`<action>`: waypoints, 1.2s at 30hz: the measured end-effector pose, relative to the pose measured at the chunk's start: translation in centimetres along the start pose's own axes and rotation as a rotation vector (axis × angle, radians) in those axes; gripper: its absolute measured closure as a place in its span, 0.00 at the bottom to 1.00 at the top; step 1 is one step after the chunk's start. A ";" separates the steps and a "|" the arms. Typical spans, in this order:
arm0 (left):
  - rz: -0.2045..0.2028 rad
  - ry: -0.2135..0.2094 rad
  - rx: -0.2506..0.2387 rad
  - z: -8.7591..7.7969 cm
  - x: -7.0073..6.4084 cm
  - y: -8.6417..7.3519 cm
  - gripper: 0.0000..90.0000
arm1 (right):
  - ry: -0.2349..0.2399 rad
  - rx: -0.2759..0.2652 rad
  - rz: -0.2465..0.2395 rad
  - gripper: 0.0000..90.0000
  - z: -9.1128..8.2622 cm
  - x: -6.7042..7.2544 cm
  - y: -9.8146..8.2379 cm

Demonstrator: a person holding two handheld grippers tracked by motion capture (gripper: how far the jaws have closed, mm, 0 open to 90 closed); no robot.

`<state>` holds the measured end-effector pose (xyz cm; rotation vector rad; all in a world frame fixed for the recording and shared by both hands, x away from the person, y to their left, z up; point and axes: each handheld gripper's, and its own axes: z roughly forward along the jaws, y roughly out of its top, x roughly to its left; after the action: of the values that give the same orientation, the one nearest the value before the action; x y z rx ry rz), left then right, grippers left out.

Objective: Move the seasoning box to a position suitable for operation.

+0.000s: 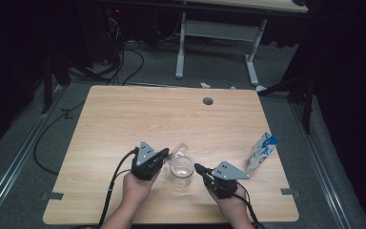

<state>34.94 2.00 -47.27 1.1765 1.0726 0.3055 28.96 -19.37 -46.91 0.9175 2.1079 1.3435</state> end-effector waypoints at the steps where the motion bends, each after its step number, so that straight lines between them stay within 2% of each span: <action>1: -0.003 -0.001 -0.003 0.0 0.0 0.0 1.00 | 0.005 -0.004 -0.001 1.00 0.0 0.1 0.1; 6: -0.003 -0.004 -0.006 -0.1 -0.1 0.0 1.00 | 0.030 -0.013 0.004 1.00 0.5 0.5 0.7; 12: -0.008 -0.005 -0.011 -0.1 -0.2 0.0 1.00 | 0.036 -0.040 0.000 1.00 0.6 0.8 1.8; 13: -0.021 -0.012 -0.031 0.0 -0.3 0.0 1.00 | 0.036 -0.040 0.004 1.00 0.6 0.9 1.8; 14: -0.006 -0.011 -0.015 -0.2 -0.2 0.1 1.00 | 0.036 -0.041 0.002 1.00 0.6 0.9 1.8; 17: -0.010 -0.011 -0.015 -0.5 -0.3 0.2 1.00 | 0.032 -0.032 0.001 1.00 0.6 0.9 1.8; 22: -0.028 -0.014 -0.024 -1.6 -0.1 0.3 1.00 | 0.029 -0.034 -0.003 1.00 0.4 1.0 1.8; 25: -0.053 -0.014 -0.031 -3.2 0.5 0.0 1.00 | 0.028 -0.038 -0.005 1.00 0.3 1.0 1.7; 26: -0.053 -0.014 -0.031 -3.2 0.5 0.0 1.00 | 0.028 -0.038 -0.005 1.00 0.3 1.0 1.7; 29: -0.071 -0.015 -0.033 -4.6 0.8 -0.7 1.00 | 0.022 -0.035 -0.006 1.00 0.2 1.1 1.7; 32: -0.074 -0.031 -0.023 -5.1 0.4 -1.3 1.00 | 0.023 -0.035 -0.006 1.00 0.1 1.2 1.8; 34: -0.057 -0.047 0.000 -5.2 -0.3 -1.7 1.00 | 0.026 -0.037 -0.007 1.00 0.2 1.2 1.8; 36: -0.062 -0.059 -0.002 -5.3 -0.7 -1.8 1.00 | 0.026 -0.037 -0.008 1.00 0.2 1.3 1.8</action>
<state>29.75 3.98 -48.38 1.1412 1.0553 0.2225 28.75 -17.80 -45.41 0.8802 2.0969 1.3920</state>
